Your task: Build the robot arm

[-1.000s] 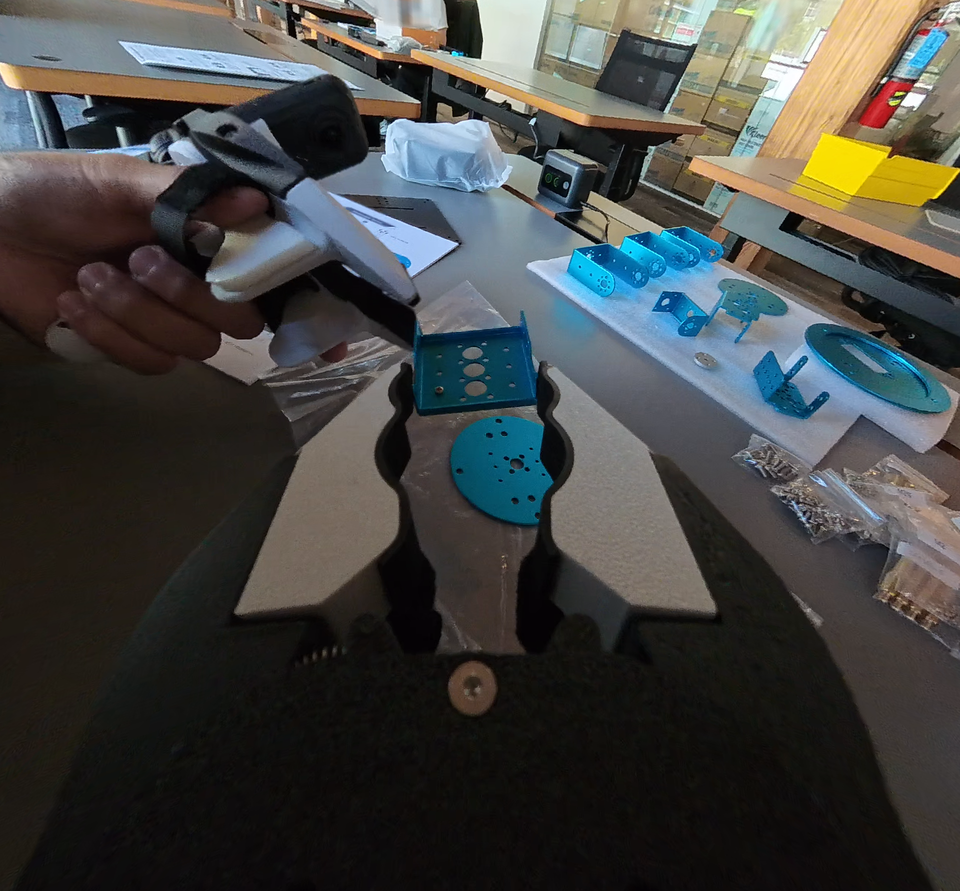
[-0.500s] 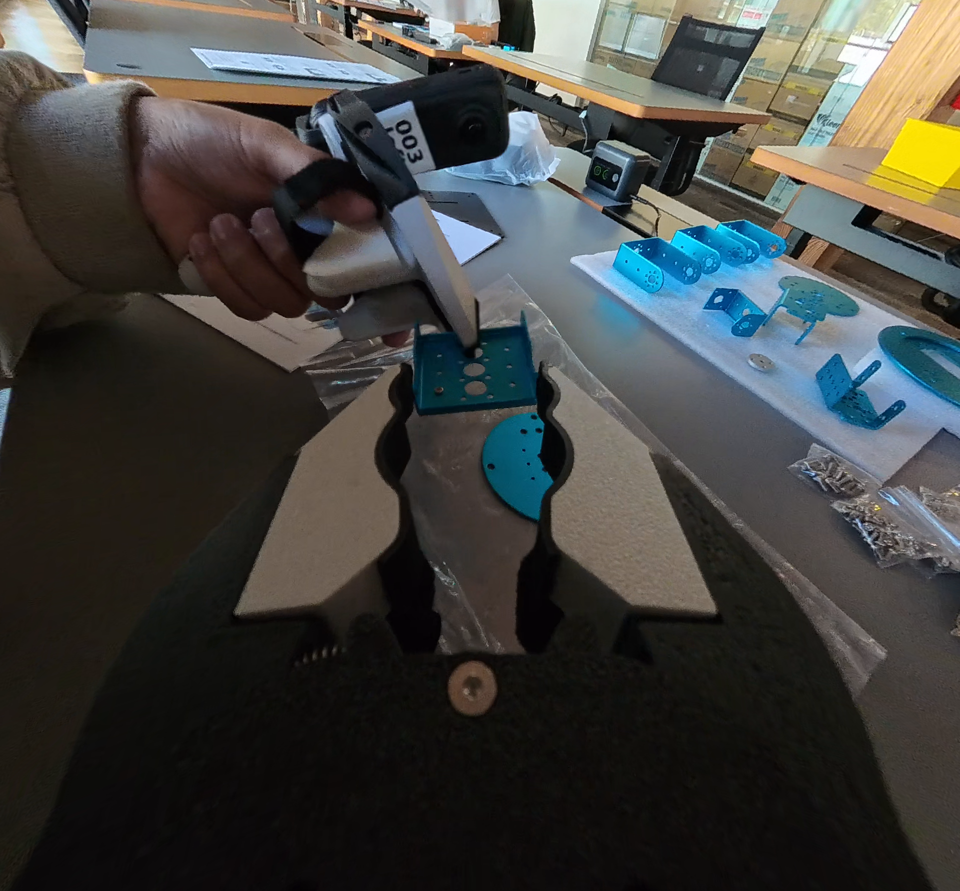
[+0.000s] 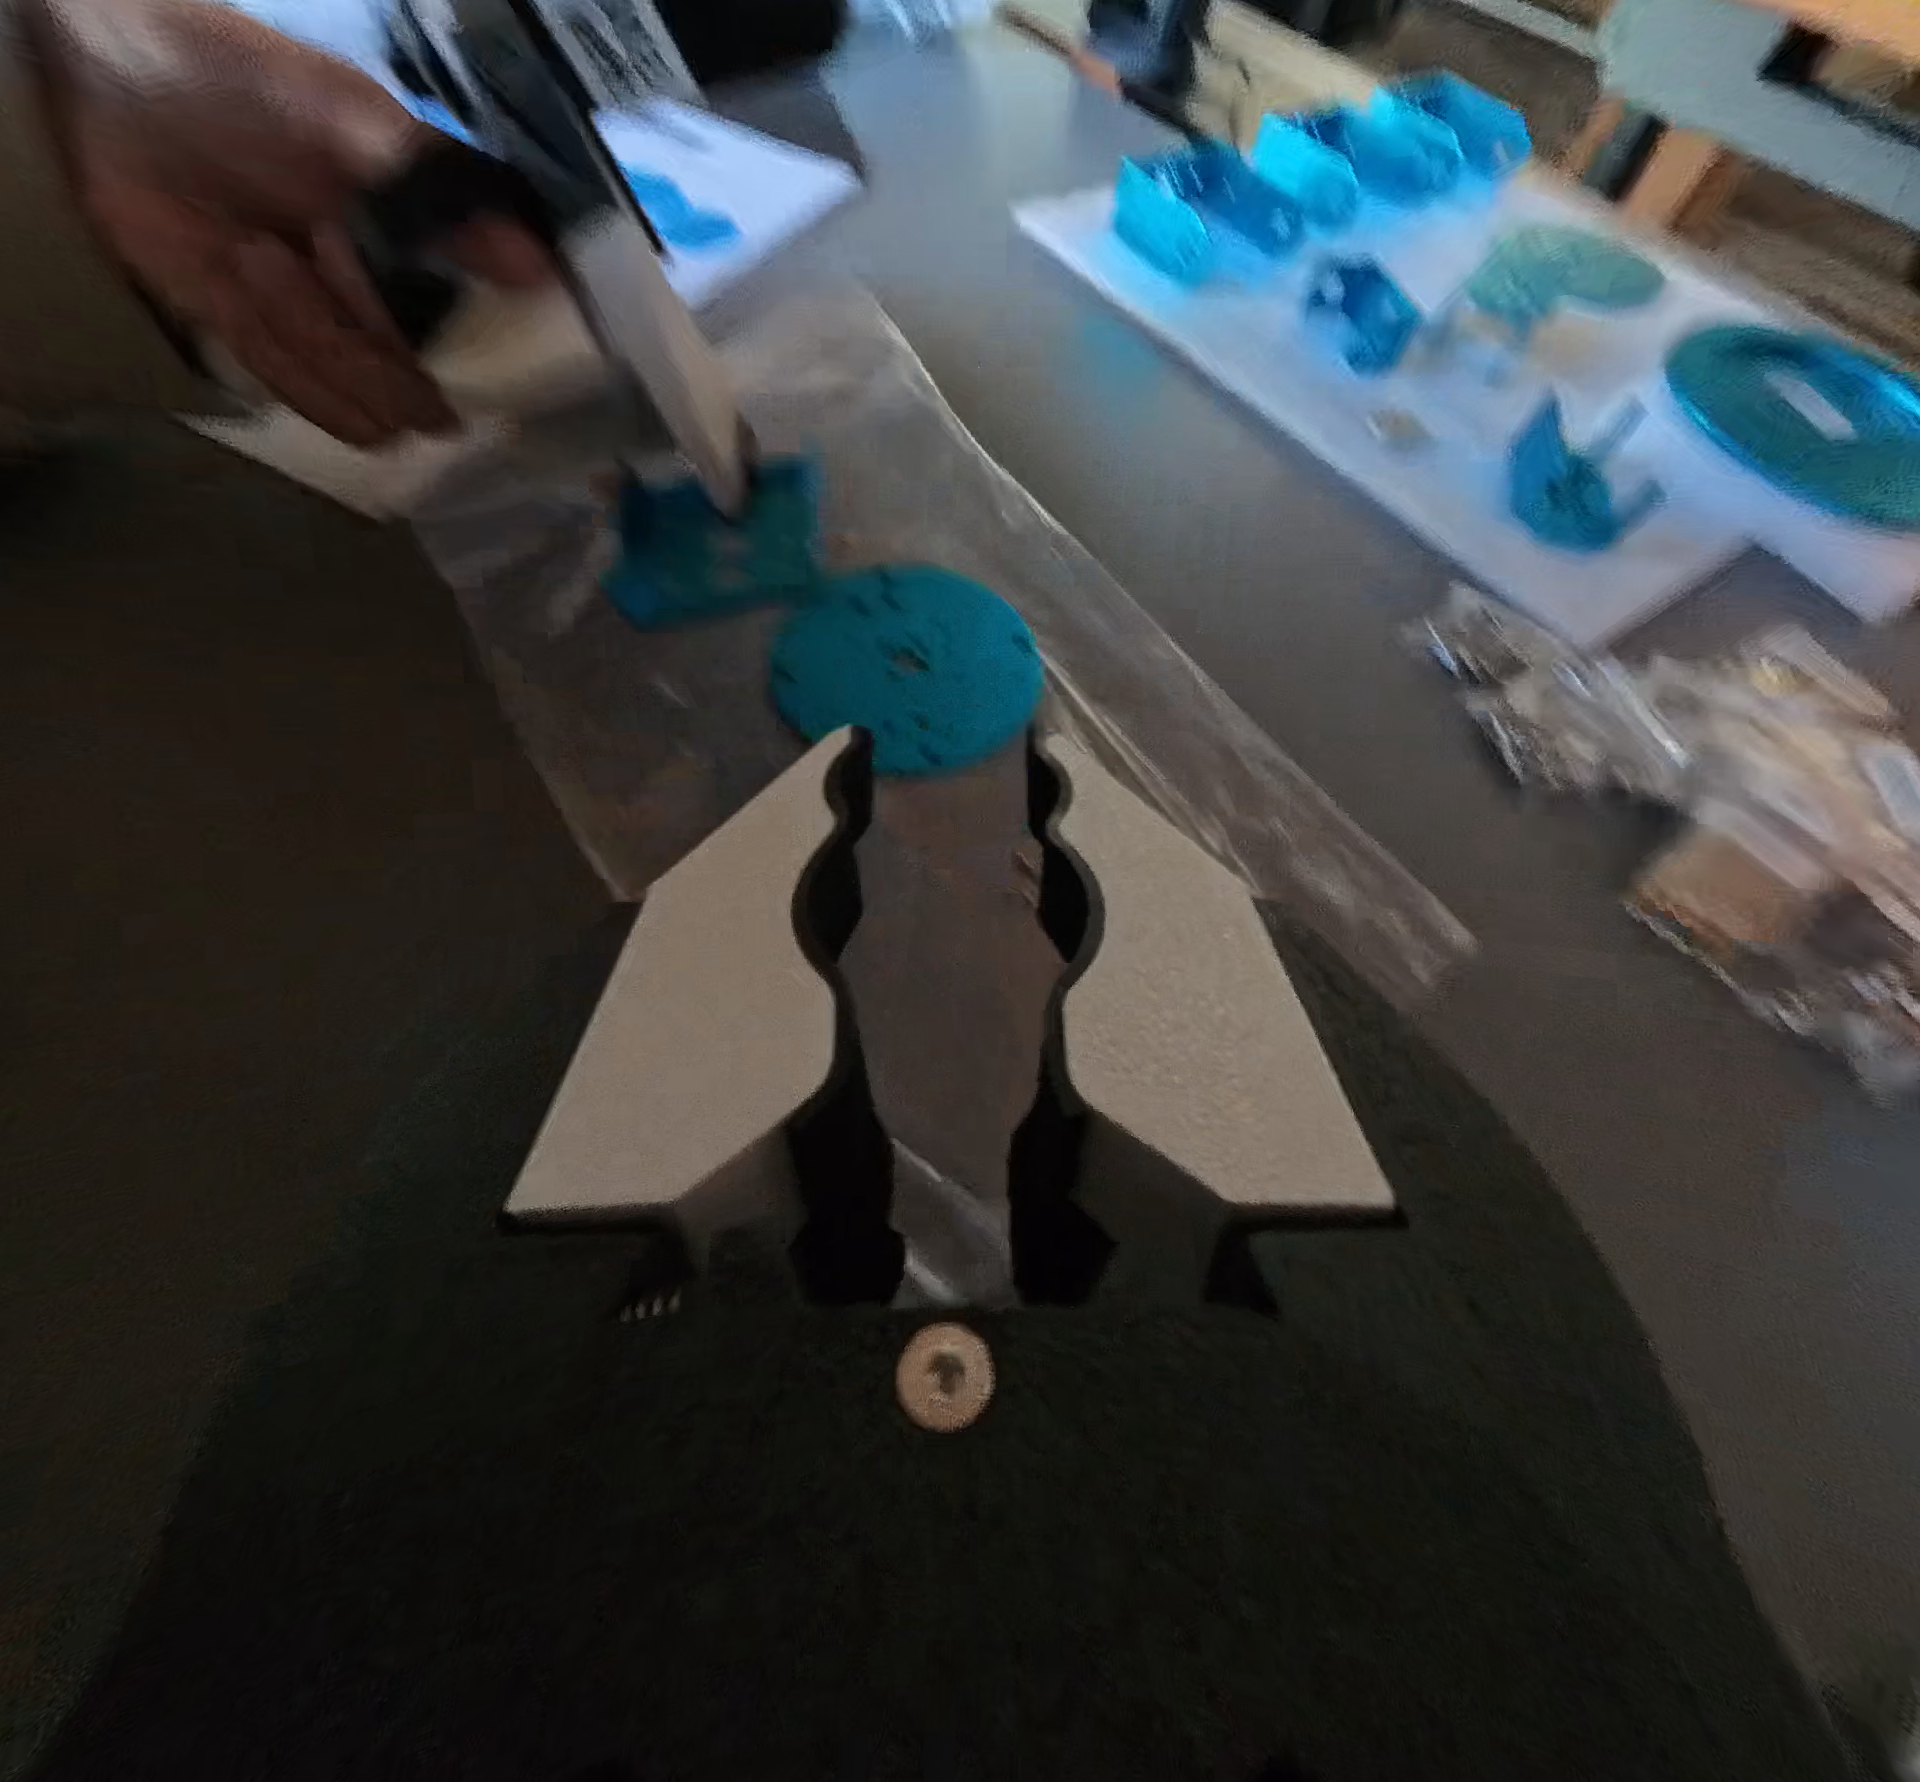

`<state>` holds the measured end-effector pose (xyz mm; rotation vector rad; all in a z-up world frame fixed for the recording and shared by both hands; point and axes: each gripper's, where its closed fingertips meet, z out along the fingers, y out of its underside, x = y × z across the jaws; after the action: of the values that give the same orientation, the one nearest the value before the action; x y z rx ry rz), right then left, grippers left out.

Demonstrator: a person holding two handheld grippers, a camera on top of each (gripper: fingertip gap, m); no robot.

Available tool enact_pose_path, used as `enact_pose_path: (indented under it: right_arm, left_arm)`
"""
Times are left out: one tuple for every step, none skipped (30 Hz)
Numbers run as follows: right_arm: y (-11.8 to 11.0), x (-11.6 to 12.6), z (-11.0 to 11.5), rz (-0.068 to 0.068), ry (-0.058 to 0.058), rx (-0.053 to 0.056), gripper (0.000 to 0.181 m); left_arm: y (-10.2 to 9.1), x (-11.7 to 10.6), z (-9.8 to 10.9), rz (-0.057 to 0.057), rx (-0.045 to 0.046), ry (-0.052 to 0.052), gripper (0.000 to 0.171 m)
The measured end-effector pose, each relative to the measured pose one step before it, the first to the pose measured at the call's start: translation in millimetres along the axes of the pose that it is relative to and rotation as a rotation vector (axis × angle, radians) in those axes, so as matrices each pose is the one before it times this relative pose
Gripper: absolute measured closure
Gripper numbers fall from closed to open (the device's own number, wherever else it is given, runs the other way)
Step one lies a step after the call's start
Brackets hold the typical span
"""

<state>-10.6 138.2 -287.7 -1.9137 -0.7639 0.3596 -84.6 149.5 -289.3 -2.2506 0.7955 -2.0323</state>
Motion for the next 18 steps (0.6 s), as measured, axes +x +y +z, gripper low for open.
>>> enact_pose_path:
  right_arm:
    - [12.61,12.73,-3.15,0.0092,0.0285,-0.0482,0.156]
    - [10.58,8.58,-1.48,0.0201,0.0176,-0.0401,0.158]
    - [7.02,3.02,-0.09,0.0208,0.0042,-0.0275,0.158]
    - [3.27,-1.67,1.03,0.0133,-0.0006,-0.0095,0.16]
    - [2.76,-4.12,2.63,0.0037,0.0003,-0.0099,0.162]
    - [4.07,-4.52,3.91,-0.012,0.0004,-0.0248,0.164]
    - [3.62,-1.95,3.71,-0.0172,0.0127,-0.026,0.168]
    - [1.68,1.27,2.97,-0.0057,0.0226,-0.0155,0.17]
    - [1.07,1.4,2.19,0.0092,0.0127,-0.0147,0.171]
    - [-0.21,0.21,1.78,0.0291,0.0007,-0.0103,0.171]
    - [-1.44,-1.21,1.61,0.0399,-0.0048,0.0001,0.17]
    - [-1.02,-0.29,1.54,0.0373,0.0064,0.0008,0.168]
    - [0.16,-1.41,1.9,0.0147,0.005,-0.0054,0.167]
    - [1.64,2.73,1.63,0.0014,0.038,-0.0143,0.166]
    - [0.84,1.77,1.24,-0.0112,0.036,-0.0095,0.167]
    - [0.14,-1.83,1.24,-0.0103,0.0124,-0.0053,0.168]
    - [0.36,-1.12,1.04,-0.0001,0.0124,-0.0084,0.168]
    - [-0.58,-2.21,0.75,0.0031,0.0024,-0.003,0.168]
  left_arm:
    - [-0.46,-3.05,-0.53,0.0023,0.00281,-0.0088,0.17]
    - [-0.8,-2.12,-0.68,-0.0005,0.00517,-0.0039,0.17]
    - [-0.96,-0.97,-0.66,-0.0024,0.00668,0.0019,0.17]
    - [-0.8,-0.74,-0.58,0.0001,0.00521,0.0015,0.17]
    - [-0.22,-0.93,-0.51,0.0044,0.00248,-0.0024,0.17]
    - [0.09,-0.5,-0.42,0.0067,0.00083,-0.0032,0.17]
    - [0.2,0.71,-0.32,0.0047,0.00058,0.0025,0.17]
    - [0.32,1.84,-0.22,0.0039,0.00032,0.0067,0.17]
    - [0.61,1.01,-0.06,0.0056,-0.00117,0.0026,0.17]
    - [0.55,-0.46,0.21,0.0045,-0.00159,-0.0031,0.17]
    - [0.57,-0.66,0.14,0.0014,-0.00056,-0.0026,0.17]
    - [0.55,-0.31,0.16,-0.0003,-0.00134,0.001,0.17]
    - [0.65,-0.07,0.22,-0.0014,-0.00206,0.0028,0.17]
    - [0.29,0.17,0.1,-0.002,-0.001,0.0035,0.17]
    - [0.27,0.14,0.15,-0.001,-0.00055,0.0028,0.17]
    - [0.36,-0.28,0.26,-0.0001,-0.00167,0.0002,0.17]
    - [0.53,-0.91,0.46,-0.0008,-0.00237,-0.002,0.17]
    - [0.49,-1.08,0.5,-0.0027,-0.00022,-0.0025,0.17]
